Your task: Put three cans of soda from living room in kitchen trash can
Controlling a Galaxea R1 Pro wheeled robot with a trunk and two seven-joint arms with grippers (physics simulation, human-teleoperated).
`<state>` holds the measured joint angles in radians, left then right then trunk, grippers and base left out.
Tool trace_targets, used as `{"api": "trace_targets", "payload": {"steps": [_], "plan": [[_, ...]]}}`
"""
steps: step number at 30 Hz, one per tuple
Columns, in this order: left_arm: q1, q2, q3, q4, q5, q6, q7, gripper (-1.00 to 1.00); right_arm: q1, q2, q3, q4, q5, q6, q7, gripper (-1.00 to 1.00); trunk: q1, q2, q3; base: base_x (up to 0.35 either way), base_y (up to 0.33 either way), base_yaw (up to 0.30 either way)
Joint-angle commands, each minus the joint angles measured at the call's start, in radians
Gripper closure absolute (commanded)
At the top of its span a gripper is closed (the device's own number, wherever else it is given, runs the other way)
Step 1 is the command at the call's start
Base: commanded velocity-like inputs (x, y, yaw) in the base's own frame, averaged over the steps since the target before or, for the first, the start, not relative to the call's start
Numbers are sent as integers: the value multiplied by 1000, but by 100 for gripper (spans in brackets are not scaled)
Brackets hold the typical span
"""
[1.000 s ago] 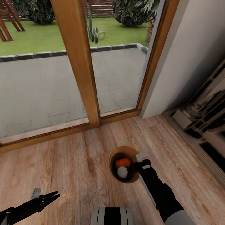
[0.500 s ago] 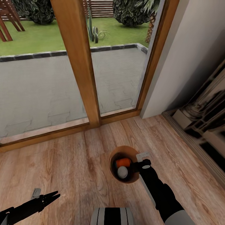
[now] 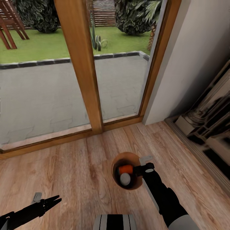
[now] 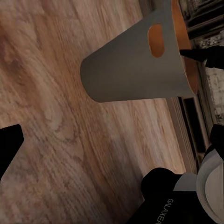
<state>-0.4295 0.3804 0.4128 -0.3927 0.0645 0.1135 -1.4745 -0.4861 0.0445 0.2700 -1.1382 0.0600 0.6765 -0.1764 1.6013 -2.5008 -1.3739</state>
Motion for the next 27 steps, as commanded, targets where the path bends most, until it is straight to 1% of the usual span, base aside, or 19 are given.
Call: {"api": "trace_targets", "payload": {"steps": [1,3,27], "plan": [[0,0,0,0,0,0,0,-100,0,0,0,0,0,0,0,-100,0,0,4,0,0,0],[0,0,0,0,0,0,0,-100,0,0,0,0,0,0,0,-100,-1,1,12,0,0,0],[0,0,0,0,0,1,0,-100,0,0,0,0,0,0,0,-100,-93,169,87,0,0,0]]}}
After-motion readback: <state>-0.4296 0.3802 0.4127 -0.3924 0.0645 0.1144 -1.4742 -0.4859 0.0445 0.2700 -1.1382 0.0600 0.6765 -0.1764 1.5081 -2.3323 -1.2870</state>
